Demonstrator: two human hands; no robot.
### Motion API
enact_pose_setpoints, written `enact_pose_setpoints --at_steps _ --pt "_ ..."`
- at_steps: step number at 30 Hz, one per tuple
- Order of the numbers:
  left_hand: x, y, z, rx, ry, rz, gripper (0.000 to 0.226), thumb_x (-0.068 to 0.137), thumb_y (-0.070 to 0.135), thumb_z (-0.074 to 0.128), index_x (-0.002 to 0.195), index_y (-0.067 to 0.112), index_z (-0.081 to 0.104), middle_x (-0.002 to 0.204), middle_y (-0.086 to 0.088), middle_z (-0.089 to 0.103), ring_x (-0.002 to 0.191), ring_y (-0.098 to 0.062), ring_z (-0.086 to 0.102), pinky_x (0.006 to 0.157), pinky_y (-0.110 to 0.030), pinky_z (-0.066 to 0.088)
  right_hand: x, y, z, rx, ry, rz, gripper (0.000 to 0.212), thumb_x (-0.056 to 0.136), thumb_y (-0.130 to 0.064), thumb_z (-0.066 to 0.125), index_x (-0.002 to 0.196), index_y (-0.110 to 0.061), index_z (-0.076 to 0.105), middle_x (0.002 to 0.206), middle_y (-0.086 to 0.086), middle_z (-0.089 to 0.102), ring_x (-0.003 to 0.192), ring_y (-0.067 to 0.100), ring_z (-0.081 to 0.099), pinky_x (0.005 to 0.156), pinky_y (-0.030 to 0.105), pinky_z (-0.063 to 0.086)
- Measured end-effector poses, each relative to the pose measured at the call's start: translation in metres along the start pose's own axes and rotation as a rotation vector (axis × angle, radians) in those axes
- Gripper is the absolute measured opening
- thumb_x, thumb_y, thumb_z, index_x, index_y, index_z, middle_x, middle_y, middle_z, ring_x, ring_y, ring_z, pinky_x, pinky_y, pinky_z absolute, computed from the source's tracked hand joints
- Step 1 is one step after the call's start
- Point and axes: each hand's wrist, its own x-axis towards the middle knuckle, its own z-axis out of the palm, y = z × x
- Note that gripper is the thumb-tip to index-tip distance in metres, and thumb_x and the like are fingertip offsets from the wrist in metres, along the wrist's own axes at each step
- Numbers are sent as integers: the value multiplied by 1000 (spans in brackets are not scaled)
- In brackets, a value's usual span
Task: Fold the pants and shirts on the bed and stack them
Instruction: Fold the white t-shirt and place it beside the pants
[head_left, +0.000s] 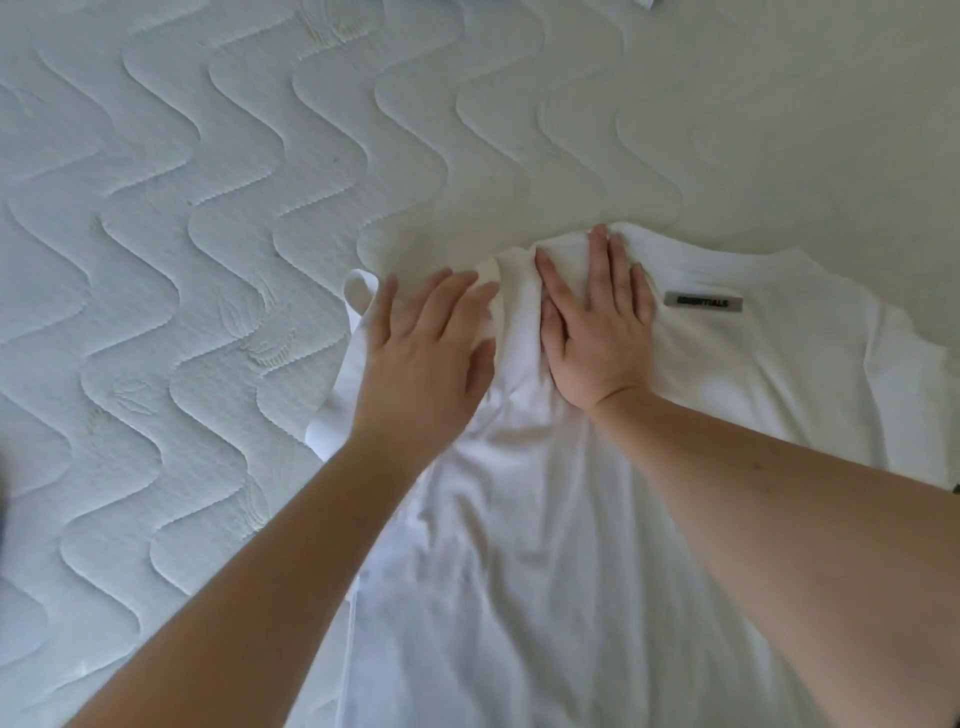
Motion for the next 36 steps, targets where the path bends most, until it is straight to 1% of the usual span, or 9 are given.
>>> enact_pose_setpoints --at_steps 3,7,15,17,19,21,25,32,36 --pt "18 -34 -14 -127 -376 -14 83 84 72 41 149 20 38 138 4 54 129 -22 50 112 -35 22 -1 -1 -1 9 21 7 51 101 -41 31 151 -42 26 162 14 17 150 31 14 120 46 14" --pt "15 -67 -24 -52 -443 -80 115 58 82 58 152 26 24 140 3 49 126 -25 50 106 -39 26 -1 -2 -3 5 18 10 50 101 -40 32 151 -42 28 162 14 17 150 30 14 120 46 14" --pt "-14 -109 -51 164 -462 -79 62 78 69 59 117 22 65 106 6 69 117 -13 57 118 -30 4 -2 -2 -4 20 20 12 52 99 -38 34 151 -40 31 162 14 19 150 30 16 120 46 15" --pt "-27 -117 -62 66 -411 -138 59 79 65 63 117 20 66 101 2 72 111 -18 61 116 -24 16 -2 -2 -2 37 35 17 53 97 -36 37 150 -39 33 161 15 20 149 31 17 120 46 14" --pt "-37 -124 -74 -14 -382 -290 45 75 68 64 98 30 61 78 8 66 84 -20 62 80 -26 44 -2 -2 -1 35 47 22 54 96 -35 39 150 -39 34 161 15 21 149 31 18 120 46 14" --pt "-46 -130 -82 8 -441 -449 38 74 67 68 90 36 54 70 15 59 69 -13 55 58 -28 36 -1 -1 0 23 52 19 56 95 -34 39 150 -38 34 161 15 21 149 31 18 120 46 15" --pt "-74 -139 -83 -59 -588 -548 29 77 55 74 88 31 63 75 11 64 74 -14 59 62 -31 43 -2 -1 -2 24 67 6 55 95 -34 38 150 -36 34 161 17 22 149 32 17 120 46 14" --pt "-94 -141 -80 -183 -254 -805 14 85 37 73 92 30 62 78 8 66 74 -16 58 61 -27 35 0 0 -5 23 40 19 56 96 -34 37 151 -36 32 161 16 19 150 31 15 120 46 12" --pt "-92 -136 -79 126 -380 -839 13 89 28 68 102 28 66 78 5 57 76 -20 51 70 -33 35 -1 0 -4 13 42 21 58 94 -34 38 152 -34 31 161 15 20 150 31 15 120 45 12"
